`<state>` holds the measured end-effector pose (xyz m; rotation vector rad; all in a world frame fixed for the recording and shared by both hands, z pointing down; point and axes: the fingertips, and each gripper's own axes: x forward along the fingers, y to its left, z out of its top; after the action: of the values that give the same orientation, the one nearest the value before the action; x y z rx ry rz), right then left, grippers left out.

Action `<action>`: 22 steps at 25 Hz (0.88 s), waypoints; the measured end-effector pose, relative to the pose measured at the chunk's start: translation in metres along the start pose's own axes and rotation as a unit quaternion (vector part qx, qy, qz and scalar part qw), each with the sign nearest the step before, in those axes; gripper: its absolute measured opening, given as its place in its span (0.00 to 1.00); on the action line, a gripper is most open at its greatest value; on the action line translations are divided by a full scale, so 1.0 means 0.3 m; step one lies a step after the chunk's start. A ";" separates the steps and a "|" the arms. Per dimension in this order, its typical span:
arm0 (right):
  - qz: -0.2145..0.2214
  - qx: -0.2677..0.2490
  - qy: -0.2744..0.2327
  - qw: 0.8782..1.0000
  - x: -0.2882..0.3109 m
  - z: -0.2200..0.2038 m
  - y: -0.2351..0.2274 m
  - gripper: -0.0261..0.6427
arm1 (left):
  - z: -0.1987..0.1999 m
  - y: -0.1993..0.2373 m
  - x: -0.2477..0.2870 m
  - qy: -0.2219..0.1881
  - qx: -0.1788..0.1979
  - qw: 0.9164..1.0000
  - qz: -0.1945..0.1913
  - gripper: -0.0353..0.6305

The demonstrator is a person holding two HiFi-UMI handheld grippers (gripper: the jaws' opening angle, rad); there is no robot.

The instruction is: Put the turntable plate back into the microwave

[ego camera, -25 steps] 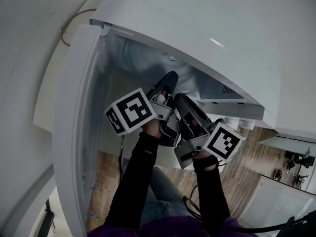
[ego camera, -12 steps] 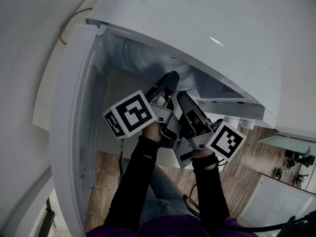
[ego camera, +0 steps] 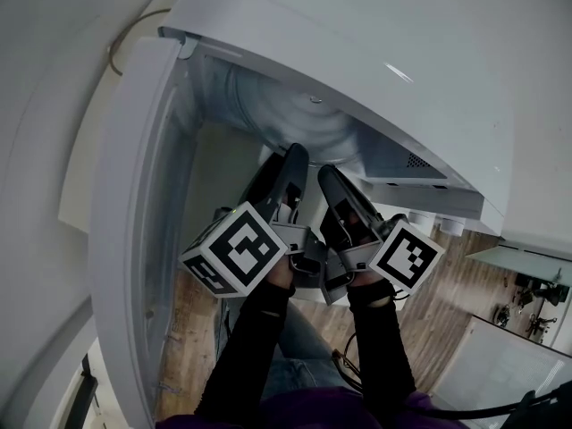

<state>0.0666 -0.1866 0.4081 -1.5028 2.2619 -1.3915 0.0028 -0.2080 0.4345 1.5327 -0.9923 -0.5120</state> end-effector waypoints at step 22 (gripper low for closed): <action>-0.017 -0.033 0.015 0.999 0.032 -0.009 -0.022 0.13 | 0.003 0.005 0.009 0.029 -0.005 1.000 -0.011 0.12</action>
<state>0.0648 -0.1930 0.4180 -1.5571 2.3332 -1.3683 0.0031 -0.2106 0.4364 1.5423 -0.9293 -0.4849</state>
